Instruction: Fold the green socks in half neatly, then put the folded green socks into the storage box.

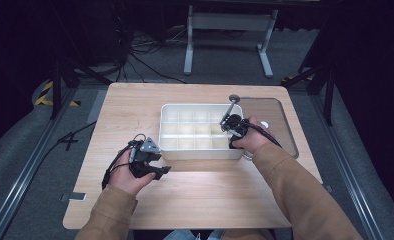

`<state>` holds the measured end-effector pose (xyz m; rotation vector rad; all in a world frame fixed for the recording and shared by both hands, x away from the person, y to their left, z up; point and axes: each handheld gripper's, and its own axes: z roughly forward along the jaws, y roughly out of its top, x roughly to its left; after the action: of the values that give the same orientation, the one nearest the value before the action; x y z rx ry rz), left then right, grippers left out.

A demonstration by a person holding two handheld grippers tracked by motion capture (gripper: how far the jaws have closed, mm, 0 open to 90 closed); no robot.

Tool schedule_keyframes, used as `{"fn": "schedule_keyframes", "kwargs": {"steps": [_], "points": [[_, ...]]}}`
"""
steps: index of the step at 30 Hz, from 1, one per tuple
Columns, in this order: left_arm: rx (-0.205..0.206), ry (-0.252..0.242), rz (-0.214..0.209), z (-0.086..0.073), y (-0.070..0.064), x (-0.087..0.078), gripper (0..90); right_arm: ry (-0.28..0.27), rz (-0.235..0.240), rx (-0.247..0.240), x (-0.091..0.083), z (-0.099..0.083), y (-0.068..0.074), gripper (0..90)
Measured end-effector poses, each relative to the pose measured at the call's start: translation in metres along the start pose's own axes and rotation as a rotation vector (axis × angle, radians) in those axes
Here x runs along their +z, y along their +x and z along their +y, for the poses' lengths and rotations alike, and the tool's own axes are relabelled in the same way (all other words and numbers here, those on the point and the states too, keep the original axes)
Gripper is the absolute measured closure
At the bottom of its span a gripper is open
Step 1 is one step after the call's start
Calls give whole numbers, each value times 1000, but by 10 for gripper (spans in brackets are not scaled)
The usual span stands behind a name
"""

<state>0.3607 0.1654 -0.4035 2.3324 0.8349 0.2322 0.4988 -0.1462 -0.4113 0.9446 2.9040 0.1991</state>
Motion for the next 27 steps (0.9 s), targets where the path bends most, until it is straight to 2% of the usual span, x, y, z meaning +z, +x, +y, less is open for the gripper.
{"fn": "schedule_keyframes", "kwargs": {"steps": [4, 6, 10, 16, 17, 18, 27], "points": [[-6, 0, 0, 0, -1, 1, 420, -51, 4, 35, -13, -8, -1, 597], [-4, 1, 1, 1, -1, 1, 420, -93, 12, 50, -22, -11, -2, 584], [6, 4, -1, 1, 0, 2, 420, -190, -5, 46, -45, -20, 1, 557], [9, 2, -1, 2, -1, 0, 420, -296, 6, 35, -65, -33, 8, 540], [9, 2, -1, 2, -1, 0, 420, -296, 6, 35, -65, -33, 8, 540], [5, 0, -7, 2, -2, -1, 420, -336, 16, 31, -72, -39, 10, 536], [-7, -12, -10, -2, -5, -10, 418, -414, 45, 14, -88, -58, 19, 534]]}}
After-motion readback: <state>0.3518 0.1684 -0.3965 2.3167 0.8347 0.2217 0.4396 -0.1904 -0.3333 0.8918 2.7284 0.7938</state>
